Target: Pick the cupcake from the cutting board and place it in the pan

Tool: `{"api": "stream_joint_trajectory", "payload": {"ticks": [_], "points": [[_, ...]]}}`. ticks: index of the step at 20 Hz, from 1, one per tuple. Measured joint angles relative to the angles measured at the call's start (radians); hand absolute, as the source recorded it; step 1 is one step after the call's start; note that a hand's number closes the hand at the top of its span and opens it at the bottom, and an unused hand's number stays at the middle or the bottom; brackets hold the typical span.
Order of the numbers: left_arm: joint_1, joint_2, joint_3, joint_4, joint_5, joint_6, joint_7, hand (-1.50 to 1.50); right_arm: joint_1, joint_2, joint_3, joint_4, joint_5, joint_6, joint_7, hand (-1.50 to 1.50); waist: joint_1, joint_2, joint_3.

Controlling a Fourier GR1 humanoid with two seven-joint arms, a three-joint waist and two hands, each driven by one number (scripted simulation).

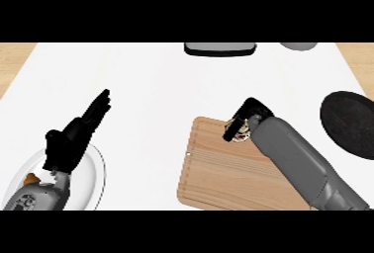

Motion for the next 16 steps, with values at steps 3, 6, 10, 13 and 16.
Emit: {"api": "stream_joint_trajectory", "payload": {"ticks": [3, 6, 10, 13, 16], "points": [[0.009, 0.006, 0.017, 0.003, 0.0, 0.002, 0.002, 0.0, 0.044, -0.055, 0.061, -0.129, 0.072, -0.008, -0.077, 1.5, -0.024, -0.009, 0.002], [0.022, 0.008, 0.03, 0.011, 0.002, 0.012, 0.009, 0.0, 0.078, -0.09, 0.157, -0.282, 0.168, -0.037, -0.194, 1.5, -0.058, -0.029, 0.004], [0.044, 0.022, 0.055, 0.018, 0.011, 0.017, 0.017, 0.0, 0.094, -0.175, 0.235, -0.493, 0.309, -0.121, -0.305, 1.5, -0.096, -0.049, 0.006], [0.063, 0.024, 0.068, 0.018, 0.013, 0.024, 0.011, 0.0, 0.129, -0.264, 0.252, -0.662, 0.398, -0.196, -0.353, 1.5, -0.121, -0.053, 0.006], [0.076, 0.027, 0.076, 0.01, 0.016, 0.025, 0.008, 0.0, 0.209, -0.36, 0.247, -0.838, 0.464, -0.276, -0.371, 1.5, -0.133, -0.046, 0.007]]}}
